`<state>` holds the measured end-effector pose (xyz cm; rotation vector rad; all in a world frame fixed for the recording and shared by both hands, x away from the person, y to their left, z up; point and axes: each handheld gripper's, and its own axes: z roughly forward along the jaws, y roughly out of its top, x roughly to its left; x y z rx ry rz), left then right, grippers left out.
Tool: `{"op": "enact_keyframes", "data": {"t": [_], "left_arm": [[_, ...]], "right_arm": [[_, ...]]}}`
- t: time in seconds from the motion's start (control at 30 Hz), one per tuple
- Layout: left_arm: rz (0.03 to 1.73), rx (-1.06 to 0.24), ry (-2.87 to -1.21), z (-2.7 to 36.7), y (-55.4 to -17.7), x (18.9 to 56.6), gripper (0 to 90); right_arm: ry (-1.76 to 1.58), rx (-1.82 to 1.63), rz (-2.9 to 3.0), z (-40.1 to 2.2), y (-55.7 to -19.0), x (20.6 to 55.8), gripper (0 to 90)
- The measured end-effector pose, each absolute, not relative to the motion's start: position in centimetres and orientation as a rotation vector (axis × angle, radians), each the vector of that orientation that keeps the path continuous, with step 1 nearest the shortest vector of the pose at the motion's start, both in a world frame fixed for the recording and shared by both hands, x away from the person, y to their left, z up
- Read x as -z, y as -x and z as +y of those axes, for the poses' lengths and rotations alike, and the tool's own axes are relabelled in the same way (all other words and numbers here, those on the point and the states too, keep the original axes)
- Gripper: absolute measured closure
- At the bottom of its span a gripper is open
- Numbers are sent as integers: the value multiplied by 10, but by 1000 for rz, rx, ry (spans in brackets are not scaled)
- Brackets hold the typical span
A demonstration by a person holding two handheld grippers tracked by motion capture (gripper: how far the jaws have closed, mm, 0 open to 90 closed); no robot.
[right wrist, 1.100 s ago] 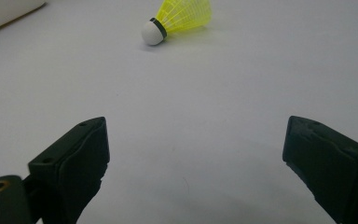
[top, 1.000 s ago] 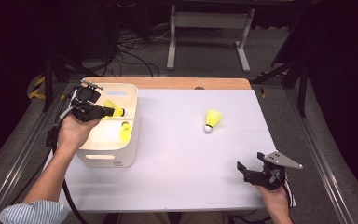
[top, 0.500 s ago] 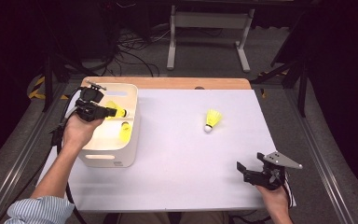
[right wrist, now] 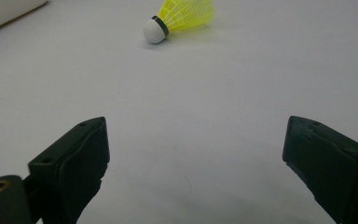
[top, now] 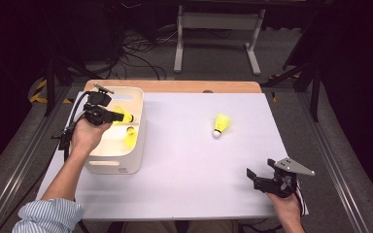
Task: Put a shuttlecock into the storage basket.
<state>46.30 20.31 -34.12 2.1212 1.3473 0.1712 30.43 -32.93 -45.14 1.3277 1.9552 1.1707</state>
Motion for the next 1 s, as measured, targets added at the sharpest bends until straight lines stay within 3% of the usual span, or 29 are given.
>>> {"op": "enact_keyframes", "data": {"t": [0.67,0.8,0.9,1.0], "left_arm": [[1409,-151,-2158,197,-477,353,880],[1414,-153,-2164,197,-476,353,780],[1426,-183,-2176,196,-474,351,603],[1428,-204,-2180,196,-471,350,515]], "right_arm": [[-1325,-1169,1972,-330,-305,452,78],[-1329,-1170,1975,-330,-305,452,78],[-1323,-1169,1979,-329,-305,452,78],[-1325,-1170,1977,-330,-305,452,78]]}}
